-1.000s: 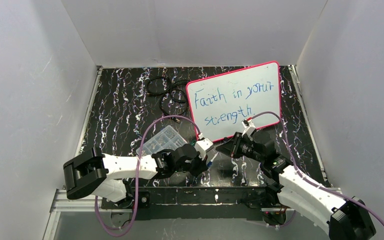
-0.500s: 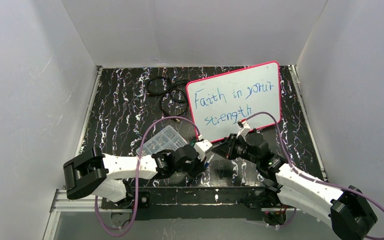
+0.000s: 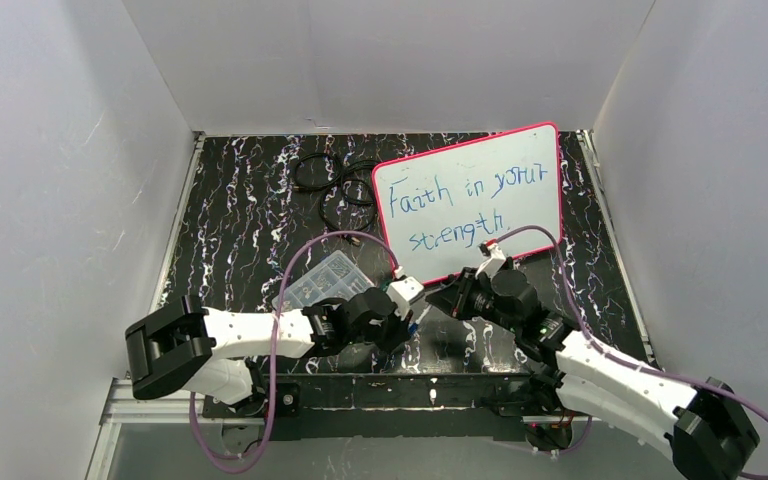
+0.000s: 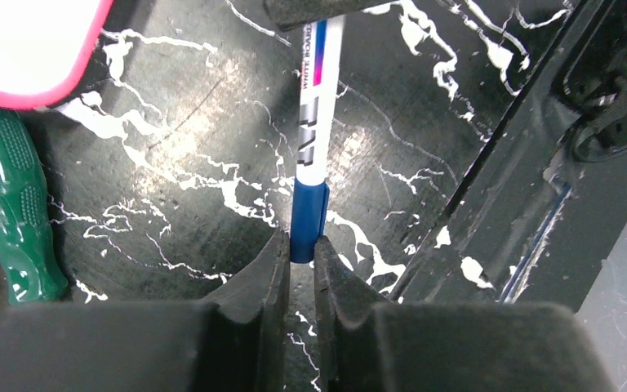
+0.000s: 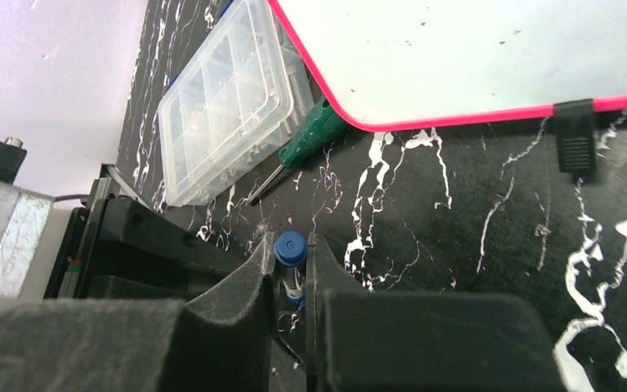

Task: Write a sentence on the whiteboard
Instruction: Close the whiteboard marker at the center of the board, then place the whiteboard marker at the center of the board.

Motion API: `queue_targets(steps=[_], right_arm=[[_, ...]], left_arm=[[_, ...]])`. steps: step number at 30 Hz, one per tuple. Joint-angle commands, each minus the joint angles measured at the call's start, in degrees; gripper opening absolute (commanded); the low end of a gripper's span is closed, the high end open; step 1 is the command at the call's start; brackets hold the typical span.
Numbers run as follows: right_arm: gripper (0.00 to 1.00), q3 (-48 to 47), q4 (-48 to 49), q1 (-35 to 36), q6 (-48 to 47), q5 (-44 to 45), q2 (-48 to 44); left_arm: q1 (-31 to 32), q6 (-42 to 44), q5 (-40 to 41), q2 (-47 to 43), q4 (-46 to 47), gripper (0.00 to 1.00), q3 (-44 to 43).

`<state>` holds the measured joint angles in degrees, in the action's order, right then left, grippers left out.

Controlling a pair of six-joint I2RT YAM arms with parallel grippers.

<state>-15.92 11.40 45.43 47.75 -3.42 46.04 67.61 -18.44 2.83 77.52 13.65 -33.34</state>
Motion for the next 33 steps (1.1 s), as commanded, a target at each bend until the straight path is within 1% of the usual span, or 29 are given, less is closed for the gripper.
queue_targets(steps=[1,2,5,8,10,12,16,17,18,22,26,28,31,33], right_arm=[[0.07,1.19,-14.49,2.55,3.79,2.47,-5.18],[0.1,1.55,-15.95,2.49,4.78,5.22,-6.68],[0.13,2.63,-19.04,2.52,7.08,9.58,-10.39],[0.23,3.29,-21.03,2.47,8.35,11.97,-13.16],[0.34,3.21,-23.06,2.47,8.91,13.6,-14.12],[0.48,2.47,-24.94,2.47,8.76,15.39,-14.62],[0.74,-1.85,-30.02,2.47,4.8,20.56,-14.73],[0.89,-3.6,-31.76,2.47,3.17,22.46,-14.49],[0.97,-5.44,-33.6,2.49,1.6,24.49,-14.16],[0.99,-13.74,-37.87,2.47,-7.7,32.89,-11.25],[0.99,-21.27,-37.99,2.11,-19.11,40.01,-7.0],[0.99,-24.85,-37.82,1.28,-24.18,43.29,-4.83],[0.99,-29.32,-35.59,-1.51,-31.45,45.16,-3.71],[0.99,-29.94,-32.3,-4.86,-34.99,43.59,-4.82]], left_arm=[[-1.6,-1.14,4.96,-5.4,12.85,0.17,-0.25],[-1.61,-1.42,4.99,-6.09,12.01,0.19,0.46],[-1.65,-2.06,5.36,-8.06,8.62,0.36,1.83],[-1.7,-2.35,6.07,-10.14,4.69,0.48,2.71],[-1.82,-2.53,6.66,-11.61,2.04,0.57,2.78],[-2.21,-2.49,6.84,-12.82,-1.38,0.65,1.87],[-4.63,-3.0,8.57,-14.5,-11.7,0.75,-2.5],[-5.88,-3.23,9.24,-15.05,-14.34,0.77,-3.64],[-7.38,-3.54,9.14,-15.84,-17.01,0.78,-4.5],[-15.58,-4.65,6.84,-20.18,-26.36,0.83,-8.96],[-24.77,-4.32,8.46,-22.87,-36.62,0.88,-15.42],[-30.29,-3.84,9.39,-23.89,-41.3,0.89,-19.02],[-37.92,-1.78,11.67,-26.56,-45.21,0.95,-23.12],[-41.16,0.94,14.44,-28.92,-45.51,0.98,-25.05]])
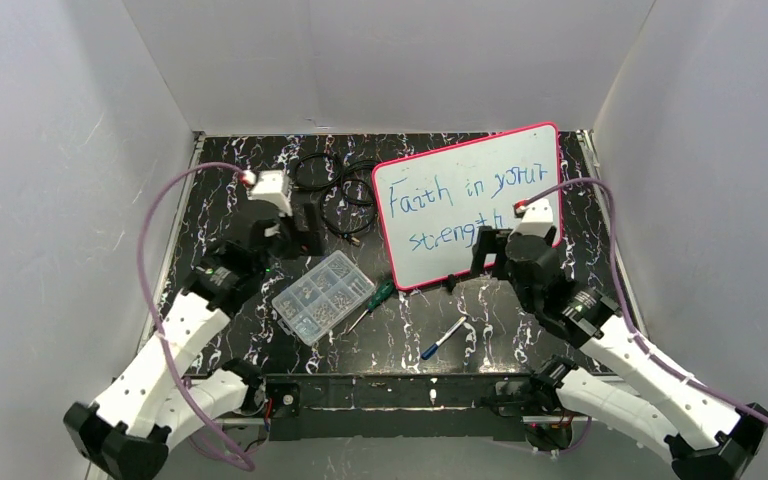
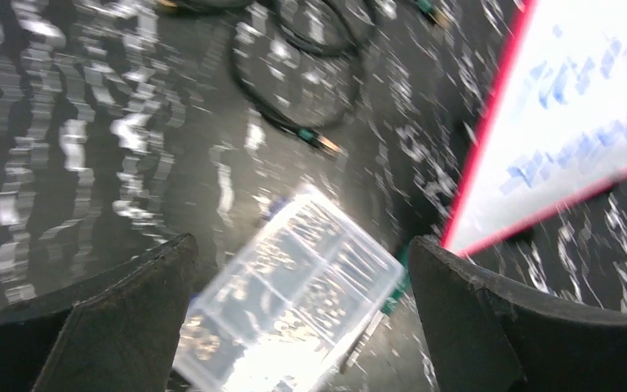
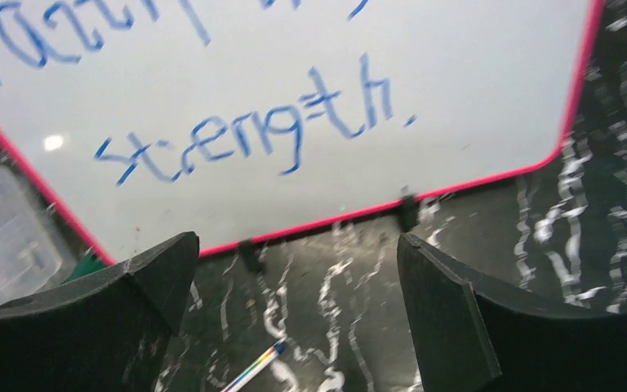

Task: Write a sentence on the whiteboard
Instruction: Reset both arms

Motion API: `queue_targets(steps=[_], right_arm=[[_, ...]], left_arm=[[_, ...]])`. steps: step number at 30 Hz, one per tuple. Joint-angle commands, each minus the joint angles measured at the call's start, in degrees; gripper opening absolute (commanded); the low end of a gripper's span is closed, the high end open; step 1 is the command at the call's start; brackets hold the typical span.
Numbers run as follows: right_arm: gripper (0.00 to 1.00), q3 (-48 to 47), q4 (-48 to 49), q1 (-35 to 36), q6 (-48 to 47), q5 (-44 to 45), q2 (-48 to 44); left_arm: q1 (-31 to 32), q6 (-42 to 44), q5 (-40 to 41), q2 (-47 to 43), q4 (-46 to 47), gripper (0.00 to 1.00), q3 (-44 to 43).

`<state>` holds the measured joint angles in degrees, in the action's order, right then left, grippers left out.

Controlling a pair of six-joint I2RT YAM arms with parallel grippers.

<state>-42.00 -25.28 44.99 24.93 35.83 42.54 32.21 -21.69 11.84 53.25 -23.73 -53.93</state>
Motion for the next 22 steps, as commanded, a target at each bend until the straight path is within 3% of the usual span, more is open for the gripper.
queue_targets(steps=[1,6,11,22], right_arm=[[0.99,-3.69,6.47,-5.93,-13.92,2.77,-2.09],[0.99,-3.12,11.42,-13.46,-18.09,-6.31,-2.19],[0.99,-2.6,12.46,-21.11,-16.47,-15.57,-0.63],[0.99,-2.39,12.88,-23.37,-16.64,-14.66,-2.18]], left_arm=[[-6.48,6.18,7.13,-6.06,-7.39,0.98,-5.0],[-6.72,17.14,12.79,-13.9,1.73,0.98,-0.72],[-6.67,18.76,17.61,-17.89,5.9,0.98,3.78],[-6.72,18.96,20.4,-19.11,6.66,0.98,6.1]])
